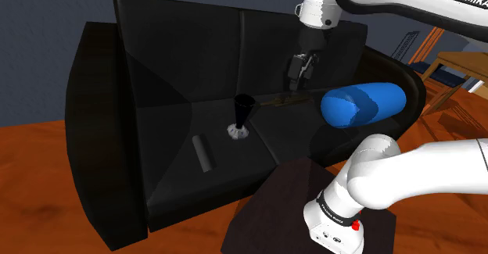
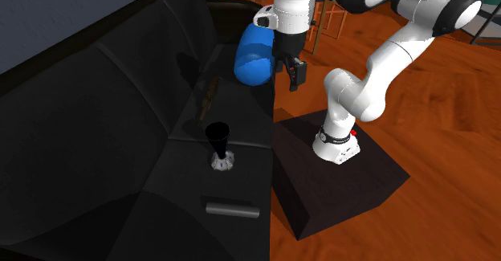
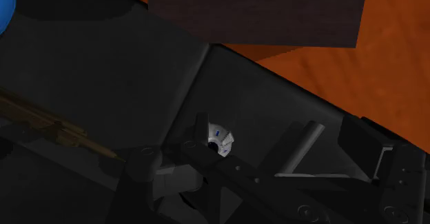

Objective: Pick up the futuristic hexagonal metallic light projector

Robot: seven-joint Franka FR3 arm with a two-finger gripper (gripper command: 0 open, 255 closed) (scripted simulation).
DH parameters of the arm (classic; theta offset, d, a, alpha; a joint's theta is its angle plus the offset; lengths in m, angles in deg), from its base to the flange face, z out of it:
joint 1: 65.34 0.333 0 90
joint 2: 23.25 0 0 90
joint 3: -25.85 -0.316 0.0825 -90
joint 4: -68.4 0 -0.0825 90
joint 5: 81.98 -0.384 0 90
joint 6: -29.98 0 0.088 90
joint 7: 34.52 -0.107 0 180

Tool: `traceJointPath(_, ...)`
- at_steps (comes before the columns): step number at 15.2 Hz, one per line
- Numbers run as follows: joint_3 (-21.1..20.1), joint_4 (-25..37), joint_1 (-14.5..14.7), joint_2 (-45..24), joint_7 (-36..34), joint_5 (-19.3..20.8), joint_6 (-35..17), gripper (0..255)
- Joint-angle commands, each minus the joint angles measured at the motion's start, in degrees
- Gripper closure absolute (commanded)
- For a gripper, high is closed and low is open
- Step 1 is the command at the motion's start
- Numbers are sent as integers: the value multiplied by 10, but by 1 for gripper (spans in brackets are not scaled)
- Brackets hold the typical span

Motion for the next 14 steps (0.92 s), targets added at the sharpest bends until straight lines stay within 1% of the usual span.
traceJointPath(1, 0, 0, 0, 0, 0, 0, 0, 0)
traceJointPath(8, 29, -54, -12, -75, 10, 7, -145, 0)
traceJointPath(14, 52, -67, -21, -168, 21, 8, -265, 0)
